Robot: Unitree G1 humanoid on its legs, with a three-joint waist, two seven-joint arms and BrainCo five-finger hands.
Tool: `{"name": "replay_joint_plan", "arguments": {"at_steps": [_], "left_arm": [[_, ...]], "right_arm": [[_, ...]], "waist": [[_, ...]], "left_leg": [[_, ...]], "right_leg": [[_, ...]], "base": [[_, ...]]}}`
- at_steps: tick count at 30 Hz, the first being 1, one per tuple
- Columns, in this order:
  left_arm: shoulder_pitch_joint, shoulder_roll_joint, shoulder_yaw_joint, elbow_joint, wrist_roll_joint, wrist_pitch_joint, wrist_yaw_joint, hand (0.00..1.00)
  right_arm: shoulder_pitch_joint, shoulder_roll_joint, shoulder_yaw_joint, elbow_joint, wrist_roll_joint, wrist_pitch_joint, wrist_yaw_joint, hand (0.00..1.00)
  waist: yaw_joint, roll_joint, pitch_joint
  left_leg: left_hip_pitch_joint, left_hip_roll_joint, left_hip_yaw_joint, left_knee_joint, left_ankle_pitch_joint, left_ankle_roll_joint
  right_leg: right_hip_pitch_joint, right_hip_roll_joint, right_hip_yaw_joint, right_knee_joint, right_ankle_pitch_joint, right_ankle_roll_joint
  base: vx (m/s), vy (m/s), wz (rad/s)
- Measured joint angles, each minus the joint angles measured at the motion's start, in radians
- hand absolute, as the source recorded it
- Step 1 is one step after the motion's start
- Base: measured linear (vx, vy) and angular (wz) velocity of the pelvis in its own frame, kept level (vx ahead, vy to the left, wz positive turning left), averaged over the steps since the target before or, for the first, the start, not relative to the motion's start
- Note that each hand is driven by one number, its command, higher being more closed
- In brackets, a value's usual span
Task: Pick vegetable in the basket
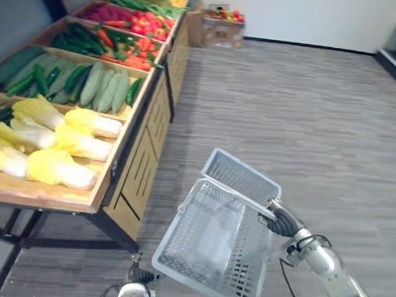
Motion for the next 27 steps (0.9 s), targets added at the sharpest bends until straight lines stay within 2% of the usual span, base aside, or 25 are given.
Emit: {"name": "replay_joint_plan", "arguments": {"at_steps": [1,2,3,4,6,7,9,10,11,12,14,15,16,17,18,19,21,22,23,24,25,26,27], "left_arm": [[0.013,-0.022,0.004,0.009,0.000,0.005,0.000,0.00],[0.018,-0.027,0.008,0.009,0.000,0.007,0.000,0.00],[0.025,-0.036,0.025,0.015,-0.001,0.009,0.000,0.00],[0.026,-0.040,0.038,0.025,-0.002,0.010,0.000,0.00],[0.026,-0.053,0.058,0.071,-0.003,0.017,0.001,0.00],[0.035,-0.059,0.060,0.085,-0.007,0.017,0.000,0.00],[0.036,-0.063,0.062,0.088,-0.041,0.016,0.000,0.00],[0.038,-0.064,0.078,0.085,-0.042,0.018,0.001,0.00],[0.040,-0.063,0.085,0.085,-0.042,0.020,0.004,0.00],[0.049,-0.060,0.100,0.084,-0.042,0.024,0.005,0.00],[0.070,-0.063,0.113,0.083,-0.042,0.029,0.008,0.00],[0.081,-0.063,0.113,0.086,-0.042,0.041,0.007,0.00],[0.092,-0.069,0.112,0.094,-0.042,0.047,0.005,0.00],[0.092,-0.072,0.112,0.101,-0.042,0.052,0.005,0.00],[0.089,-0.077,0.116,0.124,-0.039,0.058,0.006,0.00],[0.089,-0.069,0.118,0.124,-0.039,0.066,0.008,0.00],[0.085,-0.064,0.119,0.135,-0.039,0.083,0.007,0.00],[0.091,-0.066,0.121,0.162,-0.040,0.091,0.008,0.00],[0.108,-0.071,0.121,0.167,-0.040,0.100,0.008,0.00],[0.136,-0.080,0.123,0.168,-0.040,0.104,0.008,0.00],[0.154,-0.087,0.129,0.170,-0.039,0.105,0.008,0.00],[0.187,-0.102,0.153,0.186,-0.039,0.121,0.006,0.00],[0.197,-0.107,0.165,0.185,-0.039,0.127,0.005,0.00]], "right_arm": [[-0.022,-0.003,0.003,0.025,0.001,0.007,0.007,1.00],[-0.034,-0.004,0.008,0.031,0.002,0.011,0.017,1.00],[-0.057,-0.005,0.012,0.036,0.001,0.023,0.027,1.00],[-0.062,-0.005,0.012,0.036,0.001,0.026,0.029,1.00],[-0.059,-0.014,0.013,0.037,0.007,0.027,0.050,1.00],[-0.052,-0.013,0.015,0.036,0.007,0.026,0.062,1.00],[-0.045,-0.020,0.007,0.039,0.017,0.025,0.068,1.00],[-0.045,-0.018,0.008,0.043,0.016,0.025,0.069,1.00],[-0.045,-0.016,0.010,0.045,0.016,0.025,0.069,1.00],[-0.045,-0.015,0.012,0.049,0.016,0.025,0.070,1.00],[-0.046,-0.017,0.011,0.066,0.016,0.024,0.070,1.00],[-0.046,-0.019,0.010,0.076,0.016,0.025,0.070,1.00],[-0.044,-0.033,0.009,0.076,0.017,0.025,0.071,1.00],[-0.045,-0.050,0.006,0.076,0.017,0.026,0.072,1.00],[-0.043,-0.043,0.007,0.082,0.017,0.028,0.077,1.00],[-0.043,-0.043,0.007,0.080,0.017,0.028,0.077,1.00],[-0.046,-0.038,0.003,0.080,0.017,0.028,0.077,1.00],[-0.048,-0.032,0.004,0.081,0.016,0.027,0.077,1.00],[-0.048,-0.032,0.005,0.082,0.016,0.022,0.078,1.00],[-0.049,-0.033,0.005,0.082,0.016,0.010,0.078,1.00],[-0.050,-0.033,0.005,0.082,0.016,0.001,0.078,1.00],[-0.052,-0.026,0.014,0.082,0.016,-0.021,0.080,1.00],[-0.052,-0.026,0.017,0.081,0.016,-0.028,0.084,1.00]], "waist": [[0.028,0.055,-0.011],[0.034,0.068,-0.013],[0.040,0.090,-0.012],[0.040,0.092,-0.013],[0.035,0.092,-0.012],[0.040,0.082,-0.009],[0.040,0.081,-0.010],[0.051,0.076,-0.007],[0.057,0.072,-0.005],[0.066,0.061,0.001],[0.073,0.050,0.008],[0.078,0.055,0.008],[0.076,0.077,-0.004],[0.078,0.097,-0.003],[0.075,0.090,-0.012],[0.077,0.071,-0.012],[0.082,0.053,-0.001],[0.095,0.044,0.005],[0.102,0.042,0.006],[0.106,0.050,0.002],[0.108,0.057,0.001],[0.115,0.050,-0.010],[0.116,0.043,-0.018]], "left_leg": [[-0.016,0.051,0.007,0.061,-0.007,-0.001],[-0.025,0.062,0.005,0.099,0.001,-0.004],[-0.050,0.083,0.012,0.178,0.034,-0.009],[-0.067,0.090,0.021,0.223,0.067,-0.010],[-0.149,0.118,0.086,0.432,0.280,-0.018],[-0.200,0.146,0.129,0.580,0.411,-0.031],[-0.314,0.236,0.204,0.796,0.310,0.001],[-0.388,0.280,0.231,0.842,0.263,0.009],[-0.415,0.293,0.240,0.839,0.244,0.011],[-0.456,0.300,0.258,0.797,0.213,0.015],[-0.481,0.300,0.299,0.642,0.196,0.007],[-0.476,0.289,0.341,0.479,0.205,0.008],[-0.465,0.284,0.384,0.284,0.297,0.011],[-0.461,0.287,0.402,0.216,0.339,0.003],[-0.427,0.246,0.419,0.142,0.322,0.004],[-0.424,0.215,0.452,0.082,0.322,0.004],[-0.425,0.205,0.536,0.051,0.321,0.005],[-0.424,0.211,0.628,0.062,0.315,0.014],[-0.421,0.219,0.699,0.082,0.301,0.036],[-0.412,0.235,0.775,0.107,0.260,0.098],[-0.404,0.242,0.788,0.113,0.231,0.129],[-0.392,0.225,0.790,0.126,0.181,0.145],[-0.394,0.214,0.789,0.124,0.166,0.138]], "right_leg": [[-0.008,0.045,-0.021,0.052,-0.039,-0.036],[-0.007,0.058,-0.029,0.064,-0.059,-0.037],[0.008,0.086,-0.045,0.074,-0.081,-0.058],[0.019,0.097,-0.050,0.073,-0.089,-0.067],[0.117,0.111,-0.066,0.015,-0.103,-0.078],[0.204,0.105,-0.057,-0.046,-0.120,-0.081],[0.292,0.106,-0.067,-0.103,-0.149,-0.079],[0.328,0.105,-0.066,-0.122,-0.153,-0.082],[0.346,0.101,-0.067,-0.134,-0.155,-0.080],[0.384,0.082,-0.073,-0.154,-0.170,-0.061],[0.422,0.054,-0.081,-0.165,-0.189,-0.034],[0.442,0.032,-0.094,-0.160,-0.209,-0.010],[0.444,0.027,-0.116,-0.143,-0.232,0.015],[0.449,0.032,-0.127,-0.135,-0.244,0.027],[0.464,0.013,-0.164,-0.138,-0.256,0.038],[0.482,-0.007,-0.211,-0.171,-0.262,0.050],[0.511,-0.016,-0.268,-0.210,-0.252,0.064],[0.539,-0.022,-0.301,-0.235,-0.247,0.072],[0.560,-0.027,-0.322,-0.244,-0.252,0.081],[0.576,-0.028,-0.343,-0.238,-0.271,0.100],[0.578,-0.028,-0.347,-0.221,-0.290,0.106],[0.566,-0.066,-0.348,-0.142,-0.343,0.120],[0.550,-0.082,-0.347,-0.112,-0.360,0.123]], "base": [[0.61,-0.210,0.15],[0.60,-0.197,-0.31],[0.47,-0.158,-0.19],[0.54,-0.174,-0.22],[0.55,-0.155,-0.17],[0.48,-0.114,-0.09],[0.40,-0.092,0.02],[0.32,-0.073,0.00],[0.27,-0.026,-0.03],[0.23,0.020,0.05],[0.21,0.079,0.16],[0.19,0.159,0.40],[0.24,0.234,0.51],[0.21,0.205,0.87],[0.24,0.273,1.14],[0.16,0.175,1.26],[0.11,0.145,1.02],[0.09,0.145,0.90],[0.09,0.143,0.80],[0.08,0.126,0.51],[0.15,0.174,0.36],[0.15,0.162,0.13],[0.18,0.174,0.09]]}}
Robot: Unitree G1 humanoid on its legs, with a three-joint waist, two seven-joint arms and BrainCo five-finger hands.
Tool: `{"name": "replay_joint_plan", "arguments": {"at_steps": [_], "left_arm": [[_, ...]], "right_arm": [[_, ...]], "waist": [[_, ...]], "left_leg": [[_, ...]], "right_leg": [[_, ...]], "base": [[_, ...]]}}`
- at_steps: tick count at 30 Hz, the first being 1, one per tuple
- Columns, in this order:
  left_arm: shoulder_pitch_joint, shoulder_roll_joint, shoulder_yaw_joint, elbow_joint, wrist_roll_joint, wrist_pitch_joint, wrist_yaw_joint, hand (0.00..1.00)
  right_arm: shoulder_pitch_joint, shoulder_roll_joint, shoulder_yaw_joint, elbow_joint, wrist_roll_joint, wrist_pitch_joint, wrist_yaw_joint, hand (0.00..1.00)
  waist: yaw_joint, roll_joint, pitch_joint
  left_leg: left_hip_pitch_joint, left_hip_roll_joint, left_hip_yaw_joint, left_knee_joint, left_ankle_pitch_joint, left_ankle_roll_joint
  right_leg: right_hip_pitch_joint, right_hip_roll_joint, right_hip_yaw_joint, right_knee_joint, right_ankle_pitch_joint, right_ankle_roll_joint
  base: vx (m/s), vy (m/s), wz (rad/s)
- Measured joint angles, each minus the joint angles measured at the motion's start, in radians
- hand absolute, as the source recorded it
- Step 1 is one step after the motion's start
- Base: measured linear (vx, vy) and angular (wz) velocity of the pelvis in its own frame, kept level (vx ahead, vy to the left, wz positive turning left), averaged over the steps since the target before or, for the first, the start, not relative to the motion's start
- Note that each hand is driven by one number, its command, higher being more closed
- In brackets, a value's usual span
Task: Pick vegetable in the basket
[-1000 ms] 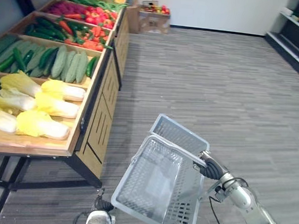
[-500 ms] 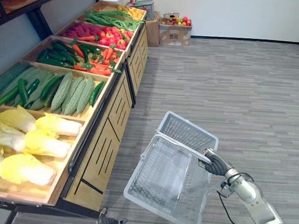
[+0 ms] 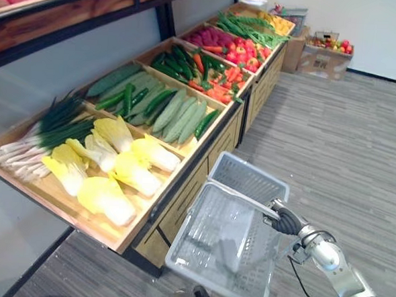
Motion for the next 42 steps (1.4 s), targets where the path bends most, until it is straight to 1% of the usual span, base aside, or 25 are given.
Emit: {"name": "replay_joint_plan", "arguments": {"at_steps": [1,3,5,6,7,8,10,11,13,15,16,17,19,20,21,22,23,24,25,27,29,31,34,38,42], "left_arm": [[0.008,0.001,0.011,0.000,0.000,0.008,0.001,0.00],[0.006,0.002,0.023,-0.002,0.000,0.035,0.009,0.00],[-0.014,0.019,0.022,-0.017,0.000,0.054,0.026,0.00],[-0.014,0.028,0.021,-0.036,0.000,0.058,0.033,0.00],[-0.013,0.030,0.020,-0.042,-0.003,0.058,0.036,0.00],[-0.013,0.032,0.016,-0.048,-0.003,0.058,0.038,0.00],[-0.022,0.042,0.011,-0.084,-0.044,0.053,0.044,0.00],[-0.030,0.046,0.011,-0.087,-0.044,0.048,0.043,0.00],[-0.054,0.058,0.009,-0.098,-0.043,0.034,0.040,0.00],[-0.062,0.069,-0.003,-0.102,-0.043,0.035,0.039,0.00],[-0.062,0.073,-0.005,-0.102,-0.043,0.035,0.039,0.00],[-0.057,0.085,-0.004,-0.101,-0.044,0.040,0.039,0.00],[-0.052,0.091,0.001,-0.101,-0.045,0.044,0.039,0.00],[-0.050,0.097,0.023,-0.102,-0.046,0.045,0.039,0.00],[-0.043,0.103,0.044,-0.102,-0.046,0.047,0.040,0.00],[-0.035,0.125,0.074,-0.107,-0.046,0.051,0.040,0.00],[-0.036,0.128,0.091,-0.100,-0.045,0.053,0.040,0.00],[-0.036,0.090,0.119,-0.080,-0.045,0.059,0.039,0.00],[-0.039,0.048,0.135,-0.066,-0.055,0.057,0.039,0.00],[-0.034,0.022,0.156,-0.061,-0.074,0.055,0.039,0.00],[-0.034,0.009,0.160,-0.058,-0.074,0.055,0.038,0.00],[-0.034,-0.004,0.160,-0.050,-0.074,0.054,0.039,0.00],[-0.037,-0.013,0.160,-0.043,-0.073,0.034,0.040,0.00],[-0.042,-0.017,0.160,-0.041,-0.073,0.009,0.054,0.00],[-0.054,-0.006,0.162,-0.062,-0.071,-0.049,0.117,0.00]], "right_arm": [[0.000,0.001,0.002,0.000,0.000,-0.002,0.004,1.00],[0.001,0.008,0.004,0.010,-0.001,-0.003,0.005,1.00],[0.001,0.022,0.016,0.055,-0.018,-0.003,0.002,1.00],[0.003,0.022,0.026,0.073,-0.021,-0.003,0.001,1.00],[0.006,0.021,0.027,0.077,-0.024,-0.003,0.001,1.00],[0.009,0.016,0.027,0.085,-0.034,-0.003,-0.001,1.00],[0.024,0.013,0.005,0.121,-0.040,0.004,-0.036,1.00],[0.034,0.014,-0.009,0.132,-0.040,0.009,-0.055,1.00],[0.056,0.029,-0.093,0.228,-0.040,0.058,-0.120,1.00],[0.082,0.043,-0.171,0.315,-0.041,0.096,-0.162,1.00],[0.088,0.050,-0.197,0.349,-0.041,0.108,-0.175,1.00],[0.097,0.071,-0.264,0.433,-0.041,0.152,-0.195,1.00],[0.114,0.082,-0.322,0.474,-0.041,0.176,-0.196,1.00],[0.130,0.088,-0.373,0.513,-0.041,0.200,-0.200,1.00],[0.141,0.088,-0.408,0.541,-0.040,0.208,-0.209,1.00],[0.150,0.088,-0.446,0.555,-0.040,0.213,-0.222,1.00],[0.143,0.080,-0.463,0.563,-0.040,0.218,-0.224,1.00],[0.110,0.059,-0.505,0.589,-0.040,0.232,-0.235,1.00],[0.101,0.028,-0.534,0.585,-0.039,0.254,-0.250,1.00],[0.104,0.009,-0.550,0.589,-0.039,0.291,-0.250,1.00],[0.114,0.005,-0.571,0.590,-0.039,0.323,-0.260,1.00],[0.140,0.007,-0.613,0.616,-0.038,0.346,-0.276,1.00],[0.169,0.011,-0.678,0.625,-0.032,0.370,-0.317,1.00],[0.178,0.011,-0.753,0.630,0.001,0.406,-0.373,1.00],[0.166,0.012,-0.783,0.653,0.003,0.416,-0.387,1.00]], "waist": [[0.000,-0.007,-0.011],[-0.009,-0.017,-0.026],[-0.018,-0.035,-0.035],[-0.024,-0.047,-0.034],[-0.024,-0.048,-0.035],[-0.026,-0.049,-0.034],[-0.043,-0.046,-0.034],[-0.049,-0.043,-0.032],[-0.066,-0.034,-0.026],[-0.063,-0.034,-0.025],[-0.063,-0.034,-0.025],[-0.066,-0.033,-0.024],[-0.068,-0.036,-0.024],[-0.069,-0.041,-0.025],[-0.072,-0.054,-0.025],[-0.073,-0.100,-0.029],[-0.065,-0.108,-0.029],[-0.067,-0.058,-0.026],[-0.073,-0.003,-0.024],[-0.078,0.012,-0.022],[-0.080,0.006,-0.019],[-0.103,0.005,-0.017],[-0.124,0.015,-0.016],[-0.140,0.025,-0.015],[-0.145,0.031,-0.015]], "left_leg": [[-0.002,-0.015,-0.001,-0.005,-0.011,-0.005],[0.003,-0.060,-0.029,-0.029,-0.030,-0.004],[0.034,-0.093,-0.075,-0.065,-0.027,-0.001],[0.075,-0.114,-0.100,-0.094,-0.017,0.005],[0.093,-0.123,-0.115,-0.107,-0.013,0.006],[0.117,-0.137,-0.148,-0.129,-0.007,0.006],[0.144,-0.146,-0.252,-0.171,0.010,0.001],[0.144,-0.144,-0.292,-0.178,0.016,-0.001],[0.145,-0.130,-0.438,-0.201,0.036,-0.010],[0.151,-0.112,-0.539,-0.199,0.037,-0.027],[0.154,-0.108,-0.572,-0.199,0.036,-0.035],[0.166,-0.092,-0.652,-0.191,0.028,-0.067],[0.166,-0.080,-0.703,-0.169,0.014,-0.094],[0.165,-0.070,-0.745,-0.147,0.000,-0.124],[0.164,-0.066,-0.766,-0.130,-0.010,-0.148],[0.163,-0.075,-0.767,-0.115,-0.026,-0.183],[0.161,-0.072,-0.769,-0.103,-0.038,-0.201],[0.140,-0.006,-0.772,-0.082,-0.053,-0.231],[0.147,0.049,-0.752,-0.114,-0.027,-0.258],[0.167,0.073,-0.724,-0.166,0.039,-0.282],[0.162,0.081,-0.667,-0.183,0.109,-0.276],[0.165,0.090,-0.565,-0.215,0.174,-0.259],[0.180,0.088,-0.470,-0.293,0.219,-0.241],[0.185,0.077,-0.448,-0.346,0.226,-0.240],[0.206,0.056,-0.409,-0.365,0.195,-0.242]], "right_leg": [[-0.010,-0.018,0.001,0.032,-0.021,0.010],[-0.119,-0.081,0.051,0.365,-0.065,0.040],[-0.267,-0.118,0.127,0.810,0.012,0.116],[-0.295,-0.134,0.121,0.946,0.030,0.086],[-0.303,-0.147,0.103,0.990,0.020,0.057],[-0.307,-0.170,0.068,1.021,0.000,0.000],[-0.354,-0.187,0.051,0.939,-0.049,-0.082],[-0.363,-0.178,0.062,0.885,-0.053,-0.088],[-0.385,-0.120,0.160,0.593,-0.038,-0.058],[-0.395,-0.078,0.278,0.401,-0.009,-0.017],[-0.401,-0.068,0.320,0.362,-0.003,-0.007],[-0.412,-0.034,0.444,0.291,0.028,-0.003],[-0.415,-0.012,0.512,0.276,0.036,0.002],[-0.406,0.003,0.533,0.259,0.047,0.004],[-0.385,0.005,0.523,0.221,0.106,0.013],[-0.356,-0.004,0.503,0.157,0.250,0.030],[-0.343,-0.015,0.479,0.148,0.189,0.066],[-0.327,0.044,0.450,0.101,0.184,0.045],[-0.302,0.090,0.413,0.056,0.191,0.024],[-0.297,0.111,0.398,0.054,0.182,0.000],[-0.294,0.112,0.369,0.049,0.174,-0.020],[-0.263,0.109,0.317,0.016,0.163,-0.034],[-0.246,0.108,0.269,-0.015,0.156,-0.042],[-0.231,0.103,0.238,-0.047,0.167,-0.030],[-0.185,0.093,0.248,-0.144,0.236,-0.016]], "base": [[0.20,0.149,0.13],[0.26,0.182,0.42],[0.24,0.150,0.70],[0.30,0.137,0.65],[0.26,0.098,0.63],[0.25,0.065,0.81],[0.22,0.004,1.24],[0.20,-0.074,1.69],[0.20,-0.143,1.86],[0.22,-0.238,1.53],[0.29,-0.362,1.83],[0.20,-0.298,1.45],[0.18,-0.318,1.23],[0.22,-0.431,1.15],[0.27,-0.569,1.27],[0.23,-0.520,0.81],[0.16,-0.432,0.36],[0.16,-0.437,0.17],[0.15,-0.383,0.21],[0.12,-0.344,0.29],[0.04,-0.265,0.33],[-0.01,-0.182,0.58],[-0.05,-0.057,0.49],[-0.03,0.053,0.25],[0.01,0.066,-0.10]]}}
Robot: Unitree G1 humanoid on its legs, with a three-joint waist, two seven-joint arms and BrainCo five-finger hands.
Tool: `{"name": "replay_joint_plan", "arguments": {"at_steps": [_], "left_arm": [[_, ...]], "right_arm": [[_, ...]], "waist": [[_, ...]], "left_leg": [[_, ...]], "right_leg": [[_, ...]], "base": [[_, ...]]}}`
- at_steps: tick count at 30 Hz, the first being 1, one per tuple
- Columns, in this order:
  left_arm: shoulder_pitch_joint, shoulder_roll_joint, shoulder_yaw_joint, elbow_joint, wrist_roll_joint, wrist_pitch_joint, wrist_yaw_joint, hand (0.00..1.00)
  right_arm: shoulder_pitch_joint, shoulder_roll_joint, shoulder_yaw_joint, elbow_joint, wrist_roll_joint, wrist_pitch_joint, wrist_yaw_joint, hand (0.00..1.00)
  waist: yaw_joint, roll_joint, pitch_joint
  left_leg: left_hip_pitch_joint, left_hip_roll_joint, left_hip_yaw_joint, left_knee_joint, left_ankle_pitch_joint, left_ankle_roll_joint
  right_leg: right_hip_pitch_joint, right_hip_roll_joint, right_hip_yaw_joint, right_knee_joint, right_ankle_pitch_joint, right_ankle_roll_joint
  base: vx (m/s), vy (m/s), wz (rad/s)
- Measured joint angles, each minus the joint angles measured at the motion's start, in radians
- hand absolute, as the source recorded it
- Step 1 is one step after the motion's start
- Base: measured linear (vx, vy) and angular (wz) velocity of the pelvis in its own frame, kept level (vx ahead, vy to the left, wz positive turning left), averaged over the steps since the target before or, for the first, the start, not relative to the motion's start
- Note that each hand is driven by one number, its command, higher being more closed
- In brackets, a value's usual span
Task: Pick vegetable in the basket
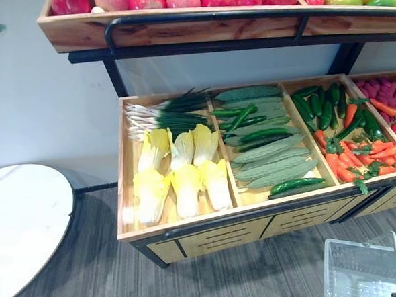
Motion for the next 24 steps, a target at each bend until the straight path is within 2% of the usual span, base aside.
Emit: {"name": "replay_joint_plan", "arguments": {"at_steps": [4,6,10,13,18,21,24], "left_arm": [[-0.023,0.031,0.032,-0.156,0.010,-0.063,0.090,0.00],[-0.038,0.052,0.039,-0.264,0.011,-0.098,0.141,0.00],[-0.064,0.068,0.035,-0.475,0.091,-0.174,0.232,0.00],[-0.067,0.067,0.032,-0.587,0.123,-0.224,0.246,0.00],[-0.080,0.067,0.026,-0.640,0.129,-0.309,0.274,0.00],[-0.084,0.068,0.012,-0.649,0.128,-0.332,0.276,0.00],[-0.089,0.070,-0.017,-0.649,0.128,-0.335,0.277,0.00]], "right_arm": [[0.010,0.008,-0.048,0.006,0.024,0.030,0.000,1.00],[0.023,0.021,-0.049,0.007,0.026,0.044,0.007,1.00],[0.047,0.074,-0.049,0.007,0.038,0.049,0.014,1.00],[0.044,0.103,-0.049,0.007,0.063,0.044,0.013,1.00],[0.046,0.154,-0.049,0.007,0.066,0.034,-0.006,1.00],[0.048,0.170,-0.046,0.007,0.066,0.030,-0.025,1.00],[0.054,0.179,-0.036,0.007,0.066,0.025,-0.032,1.00]], "waist": [[-0.005,0.024,0.000],[-0.005,0.028,-0.001],[-0.009,0.028,-0.001],[-0.023,0.026,-0.001],[-0.026,0.025,-0.001],[-0.025,0.022,-0.001],[-0.025,0.016,-0.003]], "left_leg": [[0.009,-0.021,0.014,-0.010,-0.004,0.001],[0.010,-0.025,0.012,-0.010,-0.006,-0.002],[0.012,-0.025,0.008,-0.012,-0.009,-0.002],[0.012,-0.027,0.007,-0.012,-0.011,0.000],[0.013,-0.026,0.009,-0.012,-0.012,0.000],[0.020,-0.023,0.014,-0.013,-0.014,-0.002],[0.032,-0.019,0.038,-0.012,-0.020,-0.004]], "right_leg": [[0.010,-0.016,0.010,-0.021,0.027,0.010],[0.010,-0.016,0.010,-0.021,0.027,0.010],[0.010,-0.013,0.009,-0.018,0.027,0.010],[0.011,-0.014,0.007,-0.018,0.027,0.009],[0.010,-0.012,0.008,-0.018,0.026,0.008],[0.012,-0.009,0.014,-0.017,0.025,0.006],[0.009,-0.003,0.036,-0.017,0.025,0.006]], "base": [[0.04,0.039,-0.09],[0.04,0.012,-0.01],[0.04,0.001,0.00],[0.00,0.000,0.00],[0.00,0.000,0.00],[0.00,-0.009,-0.06],[0.00,-0.006,-0.20]]}}
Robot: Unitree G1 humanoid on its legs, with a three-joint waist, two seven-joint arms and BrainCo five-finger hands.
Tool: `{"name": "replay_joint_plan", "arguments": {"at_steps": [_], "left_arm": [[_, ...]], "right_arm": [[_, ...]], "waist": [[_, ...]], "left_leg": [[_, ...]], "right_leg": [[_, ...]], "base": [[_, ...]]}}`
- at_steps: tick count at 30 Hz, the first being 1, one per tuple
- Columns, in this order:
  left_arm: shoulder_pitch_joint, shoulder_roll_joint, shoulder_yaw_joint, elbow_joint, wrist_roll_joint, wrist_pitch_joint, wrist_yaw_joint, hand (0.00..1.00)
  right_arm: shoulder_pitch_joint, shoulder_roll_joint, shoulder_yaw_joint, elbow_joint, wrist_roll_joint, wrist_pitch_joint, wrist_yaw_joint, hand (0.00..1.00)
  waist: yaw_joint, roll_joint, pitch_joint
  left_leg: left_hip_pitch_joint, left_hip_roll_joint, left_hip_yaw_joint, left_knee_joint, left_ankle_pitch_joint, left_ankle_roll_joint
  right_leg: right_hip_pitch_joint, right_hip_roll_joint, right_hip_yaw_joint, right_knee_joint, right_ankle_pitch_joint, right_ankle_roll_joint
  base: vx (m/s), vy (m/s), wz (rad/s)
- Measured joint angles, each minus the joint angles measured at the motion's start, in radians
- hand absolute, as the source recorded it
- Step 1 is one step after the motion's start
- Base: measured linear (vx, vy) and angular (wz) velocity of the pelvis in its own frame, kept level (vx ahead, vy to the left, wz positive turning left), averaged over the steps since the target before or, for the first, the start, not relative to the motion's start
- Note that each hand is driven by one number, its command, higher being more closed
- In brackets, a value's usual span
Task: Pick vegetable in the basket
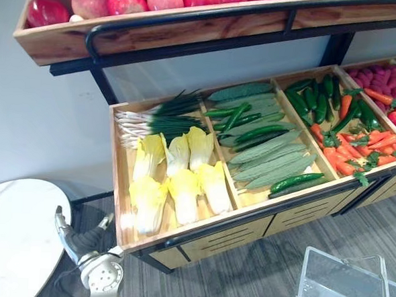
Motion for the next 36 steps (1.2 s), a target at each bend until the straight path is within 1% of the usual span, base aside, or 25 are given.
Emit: {"name": "replay_joint_plan", "arguments": {"at_steps": [1,5,9,11,12,14,16,17,19,22,24,27,35,36], "left_arm": [[-0.005,0.000,-0.008,0.000,0.000,0.000,0.000,0.00],[-0.051,0.006,-0.066,0.010,0.000,0.009,0.015,0.00],[-0.099,0.018,-0.115,0.077,0.000,0.044,0.017,0.00],[-0.100,0.021,-0.128,0.103,-0.001,0.063,0.016,0.00],[-0.103,0.021,-0.136,0.121,-0.001,0.077,0.016,0.00],[-0.108,0.030,-0.152,0.143,-0.004,0.089,0.017,0.00],[-0.118,0.033,-0.159,0.173,-0.020,0.115,0.018,0.00],[-0.125,0.033,-0.160,0.186,-0.021,0.120,0.019,0.00],[-0.141,0.033,-0.162,0.209,-0.024,0.141,0.038,0.00],[-0.145,0.033,-0.162,0.226,-0.060,0.146,0.057,0.00],[-0.145,0.033,-0.160,0.239,-0.060,0.146,0.077,0.00],[-0.144,0.033,-0.161,0.257,-0.059,0.147,0.078,0.00],[-0.147,0.032,-0.173,0.259,-0.034,0.207,0.074,0.00],[-0.149,0.032,-0.176,0.266,-0.009,0.218,0.074,0.00]], "right_arm": [[0.001,0.003,0.002,0.000,0.000,-0.002,-0.001,1.00],[0.017,0.021,0.032,0.001,0.000,-0.019,-0.017,1.00],[0.025,0.030,0.077,0.002,0.000,-0.030,-0.022,1.00],[0.019,0.032,0.078,0.004,0.000,-0.030,-0.026,1.00],[0.019,0.032,0.079,0.004,0.000,-0.040,-0.033,1.00],[0.018,0.033,0.093,0.005,0.000,-0.045,-0.038,1.00],[0.016,0.032,0.108,0.005,0.000,-0.049,-0.041,1.00],[0.016,0.032,0.108,0.005,0.000,-0.049,-0.041,1.00],[0.016,0.032,0.110,0.007,0.000,-0.049,-0.041,1.00],[0.016,0.032,0.112,0.013,0.000,-0.049,-0.044,1.00],[0.016,0.032,0.115,0.025,0.000,-0.049,-0.058,1.00],[0.016,0.033,0.118,0.034,0.000,-0.049,-0.070,1.00],[0.018,0.034,0.148,0.035,0.000,-0.049,-0.079,1.00],[0.016,0.035,0.151,0.035,0.000,-0.050,-0.079,1.00]], "waist": [[-0.001,-0.002,0.001],[-0.002,-0.026,0.000],[-0.004,-0.034,-0.001],[-0.003,-0.037,-0.002],[-0.005,-0.038,-0.003],[-0.004,-0.042,-0.004],[-0.004,-0.046,-0.004],[-0.004,-0.046,-0.004],[-0.005,-0.049,-0.005],[-0.005,-0.050,-0.005],[-0.004,-0.052,-0.005],[-0.004,-0.054,-0.005],[-0.004,-0.058,-0.004],[-0.004,-0.058,-0.004]], "left_leg": [[0.001,0.000,0.002,0.000,0.000,0.000],[0.013,0.004,0.025,-0.001,-0.003,-0.001],[0.023,0.005,0.047,-0.001,-0.009,-0.002],[0.031,0.005,0.058,-0.001,-0.016,-0.005],[0.032,0.005,0.064,0.000,-0.018,-0.005],[0.031,0.005,0.078,-0.001,-0.019,-0.006],[0.031,0.005,0.082,-0.001,-0.019,-0.006],[0.031,0.005,0.083,-0.001,-0.019,-0.006],[0.032,0.005,0.085,-0.001,-0.019,-0.006],[0.034,0.005,0.089,-0.001,-0.019,-0.006],[0.035,0.005,0.091,-0.001,-0.019,-0.006],[0.035,0.005,0.098,0.000,-0.019,-0.006],[0.032,0.005,0.116,0.000,-0.019,-0.007],[0.030,0.005,0.119,-0.001,-0.019,-0.007]], "right_leg": [[-0.001,0.000,0.002,0.000,0.000,0.000],[-0.003,0.007,0.021,0.000,0.001,-0.001],[-0.006,0.009,0.039,0.000,0.001,0.000],[-0.006,0.012,0.054,-0.002,0.003,-0.002],[-0.007,0.011,0.056,-0.003,0.003,-0.002],[-0.015,0.013,0.066,-0.004,0.004,-0.002],[-0.020,0.014,0.073,-0.004,0.005,-0.001],[-0.020,0.014,0.073,-0.004,0.005,-0.001],[-0.020,0.014,0.074,-0.004,0.005,-0.001],[-0.019,0.014,0.076,-0.004,0.006,0.000],[-0.020,0.014,0.078,-0.004,0.008,-0.002],[-0.020,0.014,0.082,-0.011,0.016,-0.003],[-0.033,0.016,0.097,-0.015,0.020,-0.002],[-0.038,0.016,0.100,-0.015,0.021,-0.002]], "base": [[0.00,-0.007,-0.15],[0.01,-0.006,-0.14],[0.01,-0.002,-0.14],[0.01,0.000,-0.22],[0.02,0.001,-0.14],[0.02,-0.002,-0.15],[0.02,-0.010,-0.11],[0.00,0.000,0.00],[0.00,0.000,0.00],[0.00,0.000,0.00],[-0.02,-0.008,-0.01],[-0.05,-0.021,-0.05],[-0.03,-0.019,-0.06],[0.00,-0.014,-0.08]]}}
